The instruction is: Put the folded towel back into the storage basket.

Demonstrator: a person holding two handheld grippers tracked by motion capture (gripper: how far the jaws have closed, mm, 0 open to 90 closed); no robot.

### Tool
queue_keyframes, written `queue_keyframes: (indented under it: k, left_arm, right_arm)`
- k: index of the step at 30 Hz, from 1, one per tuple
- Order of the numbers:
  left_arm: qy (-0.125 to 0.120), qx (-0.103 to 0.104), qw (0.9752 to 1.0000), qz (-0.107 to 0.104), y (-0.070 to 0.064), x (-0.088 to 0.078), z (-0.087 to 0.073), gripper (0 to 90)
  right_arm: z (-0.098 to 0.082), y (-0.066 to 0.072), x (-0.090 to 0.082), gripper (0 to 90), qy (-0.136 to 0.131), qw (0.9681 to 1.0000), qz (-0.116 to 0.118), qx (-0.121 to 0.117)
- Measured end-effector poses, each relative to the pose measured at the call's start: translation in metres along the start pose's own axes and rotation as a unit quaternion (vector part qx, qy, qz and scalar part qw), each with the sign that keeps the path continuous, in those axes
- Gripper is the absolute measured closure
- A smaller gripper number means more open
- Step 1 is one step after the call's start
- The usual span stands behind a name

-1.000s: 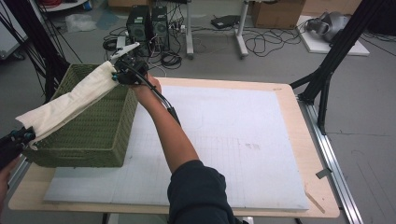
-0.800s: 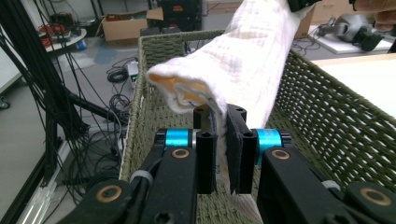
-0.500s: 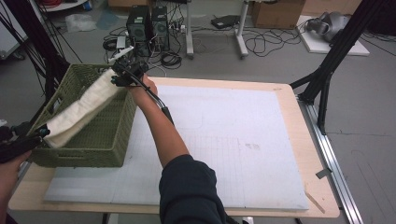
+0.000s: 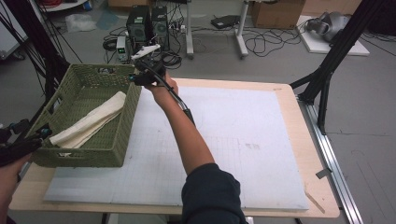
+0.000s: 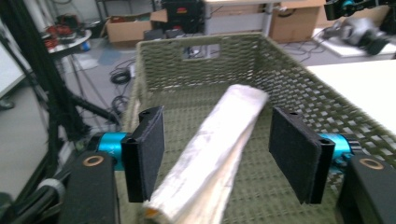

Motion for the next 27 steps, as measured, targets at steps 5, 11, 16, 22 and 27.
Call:
queue_keyframes:
  k: [5, 11, 16, 22, 27]
  left_arm:
    - [-0.029, -0.045, 0.9976, -0.044, -0.018, 0.006, 0.005, 27.3]
    - [-0.026, -0.048, 0.9942, -0.093, -0.050, 0.021, 0.006, 18.4]
    - [-0.032, -0.057, 0.9894, -0.129, -0.076, 0.032, 0.005, 18.6]
    - [-0.033, -0.053, 0.9828, -0.174, -0.111, 0.049, -0.001, 18.8]
    - [-0.034, -0.053, 0.9770, -0.203, -0.137, 0.061, -0.006, 18.9]
  right_arm:
    - [-0.008, -0.011, -0.040, 42.0, -0.015, 0.9998, 0.008, 0.010]
    - [-0.030, -0.023, -0.089, 36.1, -0.026, 0.9995, -0.005, 0.019]
    - [-0.048, -0.031, -0.126, 29.6, -0.034, 0.9987, -0.016, 0.035]
    - [-0.075, -0.038, -0.170, 27.0, -0.035, 0.9972, -0.037, 0.056]
    - [-0.097, -0.044, -0.205, 24.4, -0.032, 0.9956, -0.061, 0.064]
Point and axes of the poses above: each handheld gripper's, and its own axes: x roughly forward along the jaws, z roughly out of its top, y roughly to its left, the point moved 3 cm from there along x, roughly forward along the jaws, and after that the axes turned 14 degrees about -y, right-handed, at the moved point
